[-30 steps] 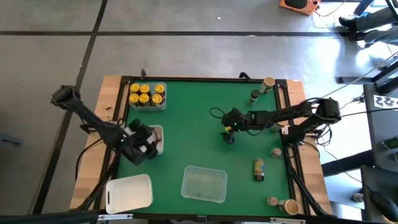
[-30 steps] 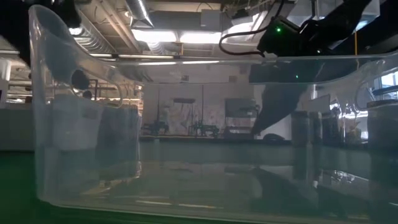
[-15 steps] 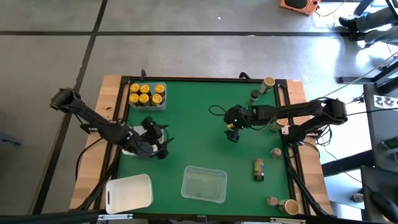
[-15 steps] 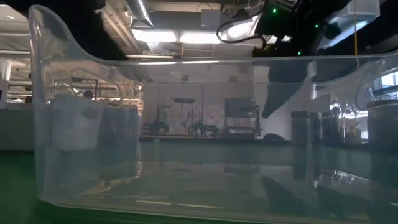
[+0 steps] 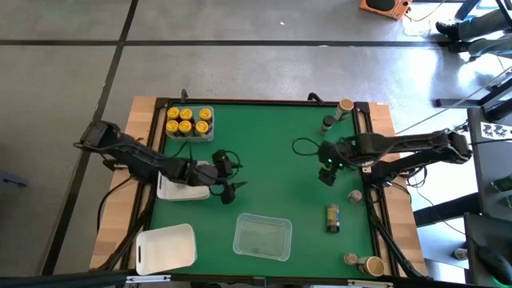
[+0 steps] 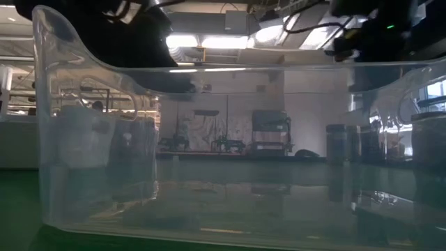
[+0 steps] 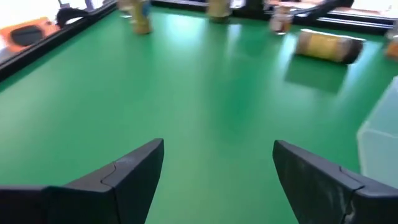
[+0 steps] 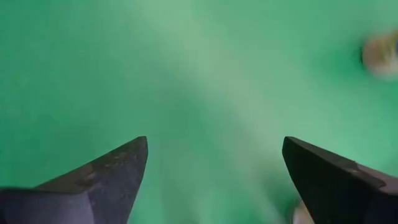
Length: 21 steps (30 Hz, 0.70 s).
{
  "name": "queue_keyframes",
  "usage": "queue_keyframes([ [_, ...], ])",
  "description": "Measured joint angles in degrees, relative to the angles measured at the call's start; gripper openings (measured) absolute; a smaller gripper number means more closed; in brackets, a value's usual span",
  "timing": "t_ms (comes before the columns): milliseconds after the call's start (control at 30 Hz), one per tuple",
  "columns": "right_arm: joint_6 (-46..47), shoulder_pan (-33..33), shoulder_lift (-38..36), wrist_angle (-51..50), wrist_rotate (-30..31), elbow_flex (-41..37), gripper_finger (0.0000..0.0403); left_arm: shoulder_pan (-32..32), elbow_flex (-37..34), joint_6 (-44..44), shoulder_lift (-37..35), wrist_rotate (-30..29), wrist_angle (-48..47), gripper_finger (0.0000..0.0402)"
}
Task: Sort spices by type
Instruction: Put the brown spice bottle into the top white bin
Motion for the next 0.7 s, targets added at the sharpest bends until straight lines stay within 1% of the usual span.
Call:
queue_keyframes([
  [67, 3.6, 2.2, -0.8, -4.0, 0.0, 0.0, 0.0372, 0.1, 0.0, 1.0, 2.6, 2.3, 3.8, 0.0301],
  [133, 6.7, 4.2, -1.1, -7.6, -0.6, 0.0, 0.0372, 0.1, 0.0, 1.1, 4.6, 3.9, 4.9, 0.0301],
  [300, 15.2, 8.8, -0.6, -14.2, -7.6, 0.0, 0.0372, 0.0, 0.0, 0.8, 7.0, 4.9, 5.4, 0.0301],
  [433, 21.2, 12.6, -0.4, -16.4, -10.6, 0.0, 0.0372, -0.1, 0.0, 1.0, 7.1, 4.9, 5.2, 0.0301],
  [500, 23.9, 14.4, -0.4, -15.8, -11.3, -0.7, 0.0372, -0.3, 0.0, 1.1, 7.1, 4.8, 5.1, 0.0301],
  [600, 27.3, 16.2, 0.3, -14.7, -14.7, -2.4, 0.0372, -1.0, 0.0, 1.6, 7.1, 4.8, 4.8, 0.0301],
  [700, 29.5, 18.0, 1.8, -14.9, -16.6, -3.9, 0.0372, -1.5, 0.0, 2.5, 7.1, 4.8, 4.8, 0.0301],
])
